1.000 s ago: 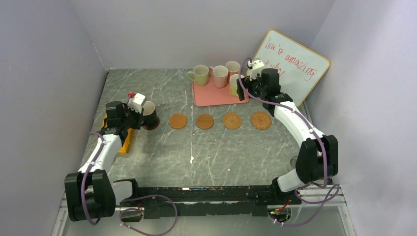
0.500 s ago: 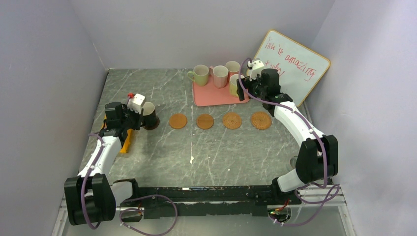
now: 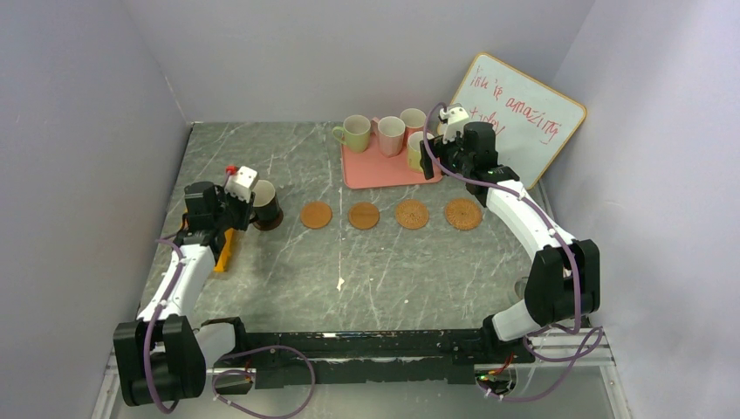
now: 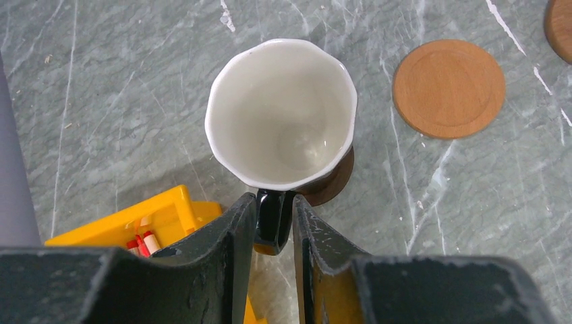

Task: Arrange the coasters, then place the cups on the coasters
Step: Place the cup on the coaster.

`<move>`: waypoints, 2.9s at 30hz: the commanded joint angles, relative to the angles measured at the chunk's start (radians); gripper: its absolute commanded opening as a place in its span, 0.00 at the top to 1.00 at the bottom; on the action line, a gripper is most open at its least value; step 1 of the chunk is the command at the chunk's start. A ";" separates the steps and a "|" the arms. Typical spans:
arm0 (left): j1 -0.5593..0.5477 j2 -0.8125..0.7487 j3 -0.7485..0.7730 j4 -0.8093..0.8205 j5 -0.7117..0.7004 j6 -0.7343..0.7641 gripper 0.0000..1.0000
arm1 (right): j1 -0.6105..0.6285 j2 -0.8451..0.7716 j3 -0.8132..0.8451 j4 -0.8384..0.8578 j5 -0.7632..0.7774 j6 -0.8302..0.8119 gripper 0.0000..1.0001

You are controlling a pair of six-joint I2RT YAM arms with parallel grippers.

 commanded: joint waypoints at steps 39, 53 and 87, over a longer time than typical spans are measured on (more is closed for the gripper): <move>0.053 0.055 -0.020 0.055 0.047 0.048 0.71 | -0.001 -0.037 0.001 0.035 -0.024 0.008 0.00; 0.066 0.020 -0.028 0.037 0.067 0.048 0.81 | -0.002 -0.039 0.001 0.035 -0.028 0.011 0.00; 0.066 -0.028 -0.012 -0.064 0.133 0.083 0.66 | -0.001 -0.049 0.001 0.035 -0.033 0.015 0.00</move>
